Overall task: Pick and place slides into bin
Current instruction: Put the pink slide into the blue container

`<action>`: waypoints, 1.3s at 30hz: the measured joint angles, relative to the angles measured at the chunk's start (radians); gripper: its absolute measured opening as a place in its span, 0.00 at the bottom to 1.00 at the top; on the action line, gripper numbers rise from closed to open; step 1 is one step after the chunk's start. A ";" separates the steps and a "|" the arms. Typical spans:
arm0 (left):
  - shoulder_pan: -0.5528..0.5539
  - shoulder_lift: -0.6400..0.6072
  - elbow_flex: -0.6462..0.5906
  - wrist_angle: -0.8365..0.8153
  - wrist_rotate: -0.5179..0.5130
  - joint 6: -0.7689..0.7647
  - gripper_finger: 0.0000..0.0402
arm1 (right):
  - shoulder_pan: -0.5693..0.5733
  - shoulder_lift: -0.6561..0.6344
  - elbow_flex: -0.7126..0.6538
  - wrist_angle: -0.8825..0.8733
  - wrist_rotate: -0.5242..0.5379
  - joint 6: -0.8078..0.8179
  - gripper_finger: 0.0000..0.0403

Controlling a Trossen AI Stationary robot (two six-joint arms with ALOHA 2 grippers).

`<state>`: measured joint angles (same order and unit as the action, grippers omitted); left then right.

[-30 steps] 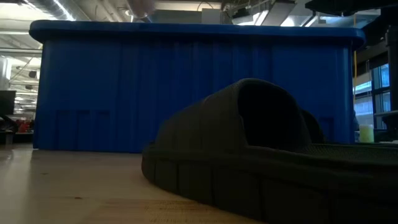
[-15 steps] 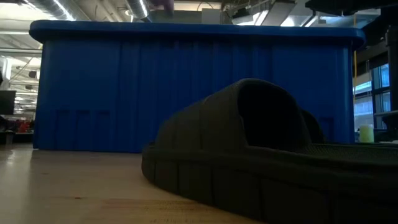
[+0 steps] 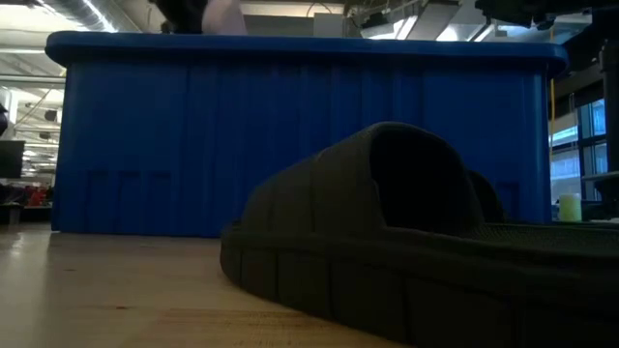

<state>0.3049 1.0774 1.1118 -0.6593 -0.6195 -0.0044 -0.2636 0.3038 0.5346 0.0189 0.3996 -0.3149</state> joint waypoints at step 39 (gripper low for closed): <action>0.205 0.677 0.002 -0.061 -0.125 0.513 0.00 | 0.000 0.004 0.000 -0.117 0.000 0.180 0.59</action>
<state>0.5099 1.7544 1.1133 -0.7201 -0.7441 0.5090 -0.2638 0.3077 0.5346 -0.0986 0.3996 -0.1352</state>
